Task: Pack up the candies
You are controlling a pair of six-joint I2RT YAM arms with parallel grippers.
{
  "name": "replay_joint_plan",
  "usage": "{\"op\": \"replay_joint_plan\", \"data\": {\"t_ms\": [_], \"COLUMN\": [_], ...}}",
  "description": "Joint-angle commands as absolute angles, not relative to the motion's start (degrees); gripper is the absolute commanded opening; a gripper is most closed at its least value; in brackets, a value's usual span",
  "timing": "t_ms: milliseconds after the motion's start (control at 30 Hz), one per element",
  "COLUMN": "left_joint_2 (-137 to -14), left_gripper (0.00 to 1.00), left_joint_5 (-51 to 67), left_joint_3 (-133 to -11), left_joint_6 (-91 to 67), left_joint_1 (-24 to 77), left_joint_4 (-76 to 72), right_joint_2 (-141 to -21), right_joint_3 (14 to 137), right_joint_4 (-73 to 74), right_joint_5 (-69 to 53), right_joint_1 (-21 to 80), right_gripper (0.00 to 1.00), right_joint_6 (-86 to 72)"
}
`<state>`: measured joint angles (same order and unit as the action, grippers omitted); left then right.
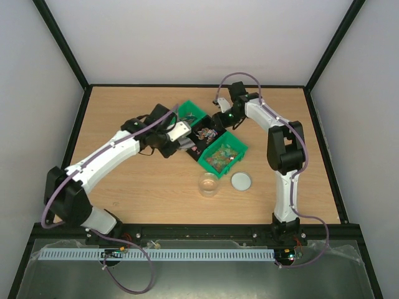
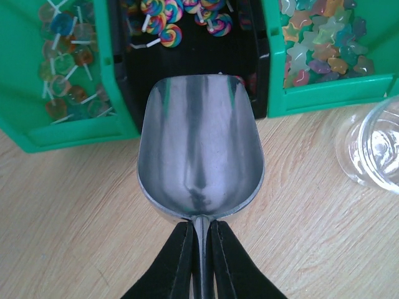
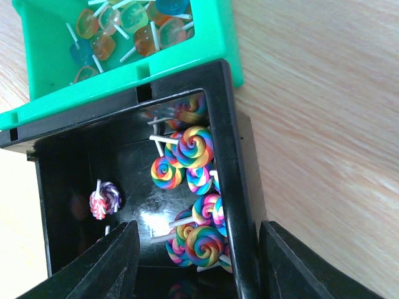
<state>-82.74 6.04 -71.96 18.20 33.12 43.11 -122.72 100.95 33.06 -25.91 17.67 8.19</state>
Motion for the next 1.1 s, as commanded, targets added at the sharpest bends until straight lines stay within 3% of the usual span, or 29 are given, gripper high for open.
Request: {"op": "replay_joint_plan", "data": {"t_ms": [0,367,767,1067], "left_joint_2": [-86.94,-95.37,-104.13,-105.99], "left_gripper": [0.02,0.02,0.02,0.02], "left_joint_5": [0.39,-8.15,-8.96,-8.62], "left_joint_3": [-76.23,-80.92,-86.89,-83.67], "left_joint_6": [16.3,16.05,17.41,18.06], "left_joint_1": [35.74,38.5,39.11,39.11], "left_joint_4": [47.12,48.2,49.36,43.51], "right_joint_2": [-121.73,-118.84,-118.33,-118.48], "right_joint_3": [99.78,97.91,96.52,96.2], "right_joint_4": [34.49,33.63,32.25,32.05], "right_joint_5": [-29.19,-26.95,-26.68,-27.36], "right_joint_1": [19.75,19.65,19.6,19.63], "right_gripper": [0.54,0.58,0.46,0.38], "right_joint_6": [6.53,5.92,6.1,8.25]}}
